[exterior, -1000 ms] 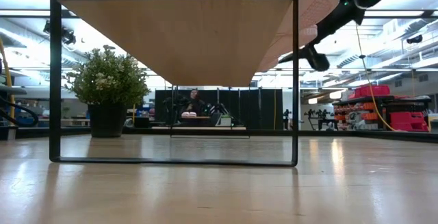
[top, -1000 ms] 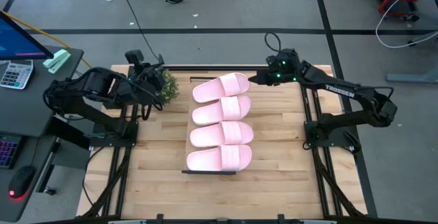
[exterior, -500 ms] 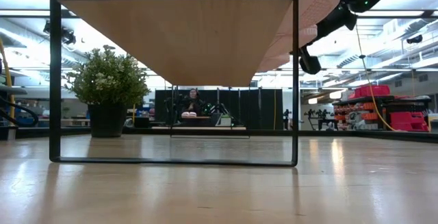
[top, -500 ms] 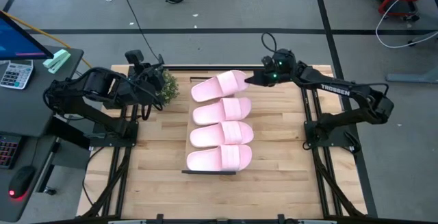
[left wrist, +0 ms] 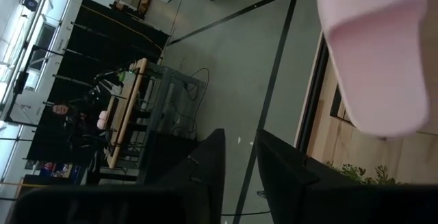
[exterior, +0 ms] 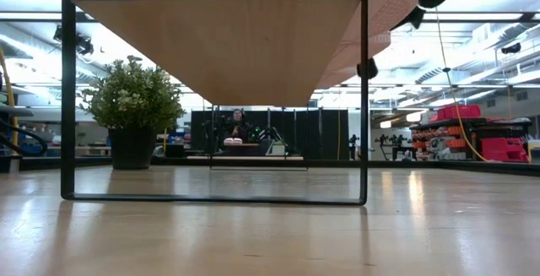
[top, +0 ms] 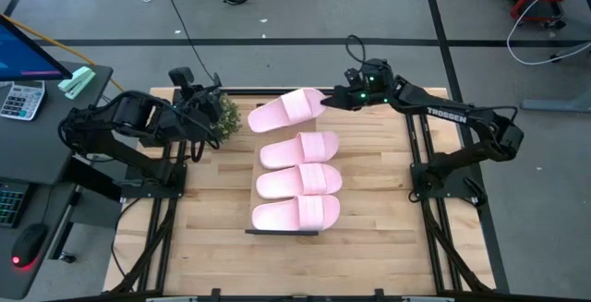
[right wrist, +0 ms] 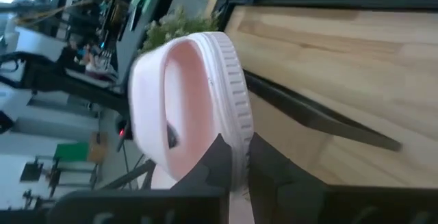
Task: Pick and place slides into the shelf
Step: Adjust the pink slides on the shelf
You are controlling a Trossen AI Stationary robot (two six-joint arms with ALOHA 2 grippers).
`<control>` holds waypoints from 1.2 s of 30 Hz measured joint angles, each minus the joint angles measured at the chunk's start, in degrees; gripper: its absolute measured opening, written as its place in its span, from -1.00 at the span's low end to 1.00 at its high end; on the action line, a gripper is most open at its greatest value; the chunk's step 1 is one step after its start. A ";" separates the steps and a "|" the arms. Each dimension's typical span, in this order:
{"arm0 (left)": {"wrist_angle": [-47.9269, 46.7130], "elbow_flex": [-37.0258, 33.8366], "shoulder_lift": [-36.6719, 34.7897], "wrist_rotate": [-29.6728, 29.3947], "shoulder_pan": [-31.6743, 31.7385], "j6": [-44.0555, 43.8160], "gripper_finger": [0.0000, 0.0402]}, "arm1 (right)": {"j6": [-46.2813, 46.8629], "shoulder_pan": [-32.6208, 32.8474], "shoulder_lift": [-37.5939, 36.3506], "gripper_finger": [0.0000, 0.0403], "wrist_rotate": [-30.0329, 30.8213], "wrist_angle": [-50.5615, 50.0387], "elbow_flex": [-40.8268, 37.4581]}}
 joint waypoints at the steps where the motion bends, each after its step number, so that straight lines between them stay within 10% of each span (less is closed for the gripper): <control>1: 0.02 0.00 0.00 0.02 0.00 0.00 -0.56 | -0.13 0.58 1.01 -0.86 -0.16 0.07 0.74; 36: 0.00 0.00 0.00 0.02 0.00 0.02 -0.56 | -1.40 4.76 10.18 -0.73 3.74 -15.87 8.76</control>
